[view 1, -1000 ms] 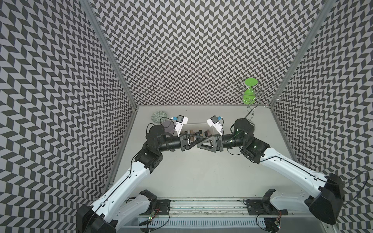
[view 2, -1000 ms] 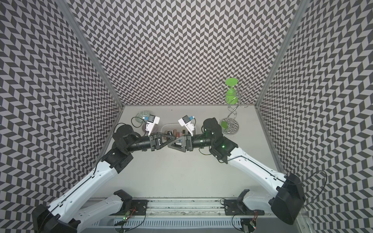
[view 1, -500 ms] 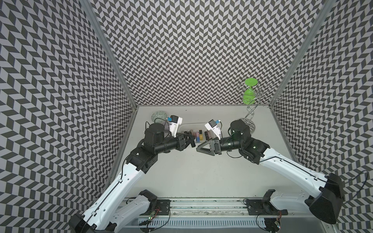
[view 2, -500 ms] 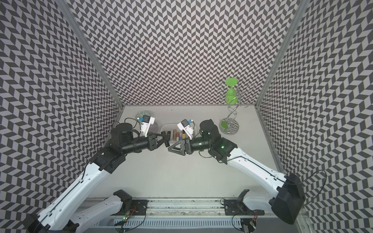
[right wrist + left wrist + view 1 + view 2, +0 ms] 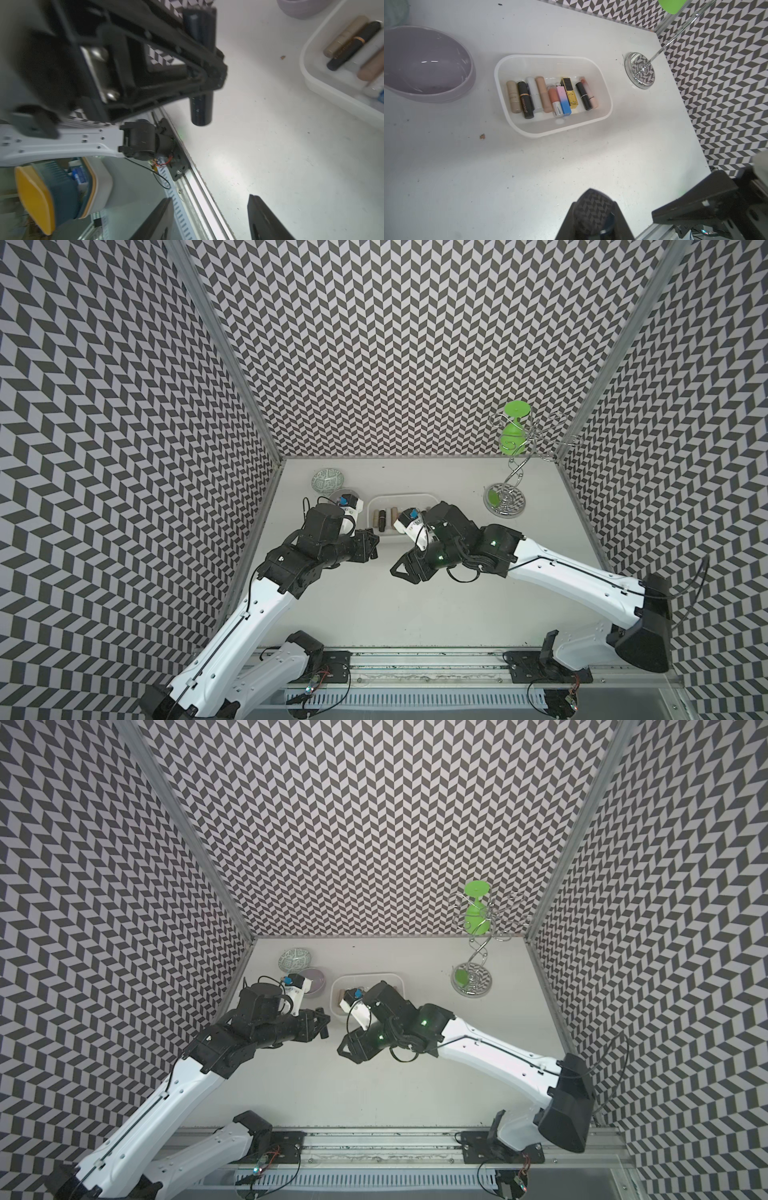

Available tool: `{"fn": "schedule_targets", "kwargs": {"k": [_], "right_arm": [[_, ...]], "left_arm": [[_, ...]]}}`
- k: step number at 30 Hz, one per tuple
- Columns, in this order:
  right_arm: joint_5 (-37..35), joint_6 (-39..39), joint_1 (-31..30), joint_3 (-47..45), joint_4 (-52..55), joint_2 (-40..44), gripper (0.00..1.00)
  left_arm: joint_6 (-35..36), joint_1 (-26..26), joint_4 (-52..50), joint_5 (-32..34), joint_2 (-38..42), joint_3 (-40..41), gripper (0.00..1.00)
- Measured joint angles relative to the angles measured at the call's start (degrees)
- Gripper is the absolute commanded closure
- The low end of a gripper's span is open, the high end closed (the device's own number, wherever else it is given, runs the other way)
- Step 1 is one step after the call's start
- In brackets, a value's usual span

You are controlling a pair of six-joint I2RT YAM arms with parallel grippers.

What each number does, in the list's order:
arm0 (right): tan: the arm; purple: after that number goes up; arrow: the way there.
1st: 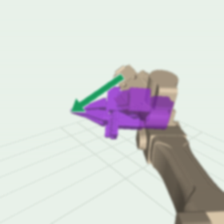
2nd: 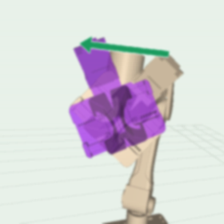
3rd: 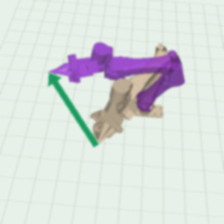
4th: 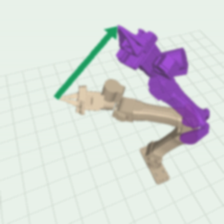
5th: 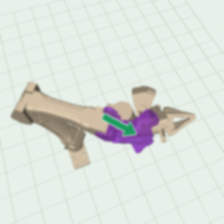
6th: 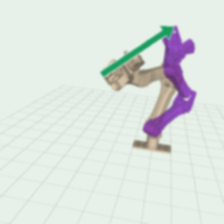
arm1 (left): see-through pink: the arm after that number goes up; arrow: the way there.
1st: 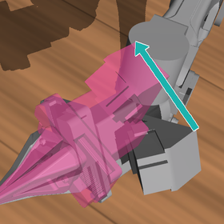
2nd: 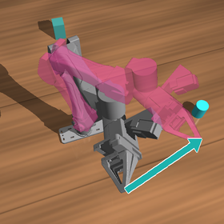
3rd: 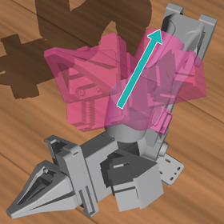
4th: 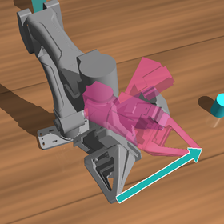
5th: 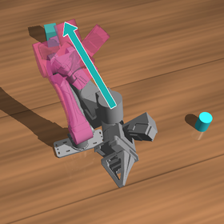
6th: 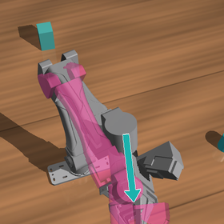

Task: Put the lipstick into the storage box
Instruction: Place the lipstick in the storage box.

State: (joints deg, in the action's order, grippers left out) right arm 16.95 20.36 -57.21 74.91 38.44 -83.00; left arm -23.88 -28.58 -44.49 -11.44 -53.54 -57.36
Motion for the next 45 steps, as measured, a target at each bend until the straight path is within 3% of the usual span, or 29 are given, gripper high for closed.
{"fn": "schedule_targets", "kwargs": {"k": [9,15,24,36,45], "right_arm": [[-18.23,0.55,-0.26,-0.5,10.82,0.79,0.36],[-24.09,3.32,1.22,-4.44,13.51,5.7,0.35],[-23.63,5.07,11.02,-10.62,13.79,15.13,0.34],[-20.46,6.08,16.28,-13.22,13.05,20.17,0.34],[-15.67,4.42,16.63,-20.13,-1.05,30.18,0.27]], "left_arm": [[3.48,0.02,-1.38,3.39,-10.49,-3.04,0.99],[6.08,0.24,-0.09,3.17,-22.71,-9.46,1.0],[9.01,0.39,3.37,-0.7,-37.09,-21.46,1.0],[9.44,0.11,8.76,-8.57,-54.34,-32.89,1.0],[9.49,0.11,10.93,-11.47,-62.1,-35.23,1.0]]}}
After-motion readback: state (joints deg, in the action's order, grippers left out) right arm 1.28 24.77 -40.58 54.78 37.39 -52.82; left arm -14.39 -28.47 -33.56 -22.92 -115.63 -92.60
